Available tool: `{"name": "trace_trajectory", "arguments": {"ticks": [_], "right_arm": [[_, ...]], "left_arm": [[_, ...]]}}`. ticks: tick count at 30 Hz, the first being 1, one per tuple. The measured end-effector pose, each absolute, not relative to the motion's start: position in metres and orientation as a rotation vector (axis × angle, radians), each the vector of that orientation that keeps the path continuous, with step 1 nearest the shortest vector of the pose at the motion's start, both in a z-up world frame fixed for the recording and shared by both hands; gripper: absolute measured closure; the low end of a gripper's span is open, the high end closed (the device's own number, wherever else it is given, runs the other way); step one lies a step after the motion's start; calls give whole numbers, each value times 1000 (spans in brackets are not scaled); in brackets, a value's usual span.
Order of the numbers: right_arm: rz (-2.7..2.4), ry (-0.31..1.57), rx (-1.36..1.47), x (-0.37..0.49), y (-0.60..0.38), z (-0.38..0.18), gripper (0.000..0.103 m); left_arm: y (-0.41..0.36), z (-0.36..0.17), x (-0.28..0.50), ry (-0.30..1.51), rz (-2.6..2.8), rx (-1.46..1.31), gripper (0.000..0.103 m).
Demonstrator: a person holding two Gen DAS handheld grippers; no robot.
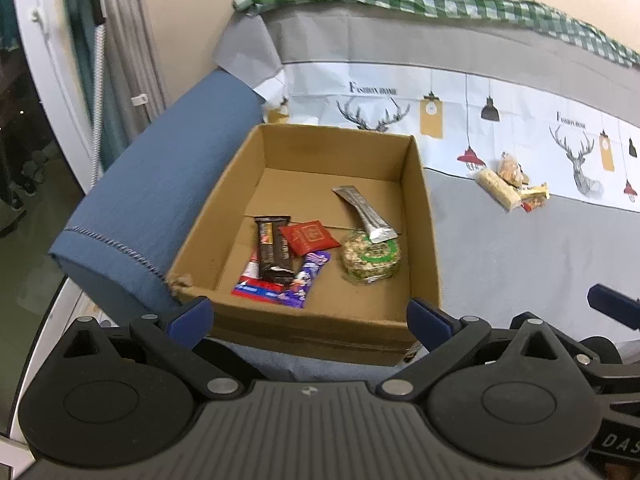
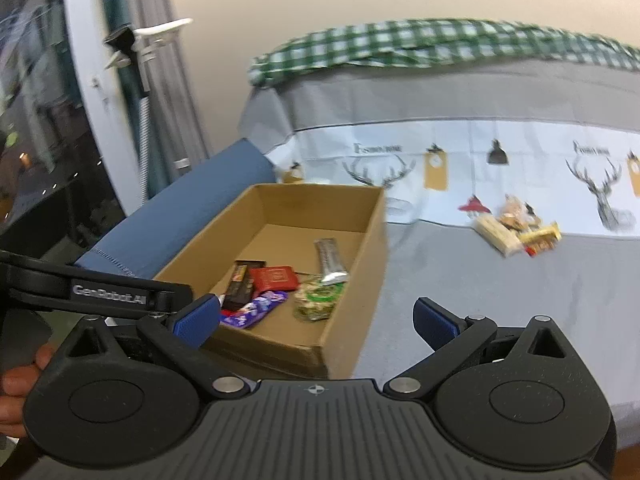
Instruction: Organize snacks
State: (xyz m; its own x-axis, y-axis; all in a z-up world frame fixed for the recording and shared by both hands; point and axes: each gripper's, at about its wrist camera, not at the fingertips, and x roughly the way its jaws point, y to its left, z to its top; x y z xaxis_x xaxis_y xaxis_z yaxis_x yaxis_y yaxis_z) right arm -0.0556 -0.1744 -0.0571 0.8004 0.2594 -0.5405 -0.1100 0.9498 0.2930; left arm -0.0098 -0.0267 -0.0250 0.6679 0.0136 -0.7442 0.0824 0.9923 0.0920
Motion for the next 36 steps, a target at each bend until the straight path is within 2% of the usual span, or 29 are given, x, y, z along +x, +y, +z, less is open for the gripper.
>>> {"name": "trace_trajectory", "arguments": {"ticks": [7,15,19,26,33,36], "right_arm": [[41,638,349,-37,-227,-89,1],[-241,647,487,12,-331,-138,1],[-356,612,564,58,-390,-169,1],[-481,550,675,173,-471,-232,1],[-455,646,740,266,-509,-301,3],[-458,661,778,276,-515,-319,4]], "left_arm": [[-79,-27,48,921,-116,113,0],[-194,-49,157,991,-222,160,0],[-263,-84,226,1065,-278,147,0],[-368,-174,331,1205,-336,145,0],[-400,-258,403,1358,-272,55,0],[-406,-264,405,1313,-229,88,0]]}}
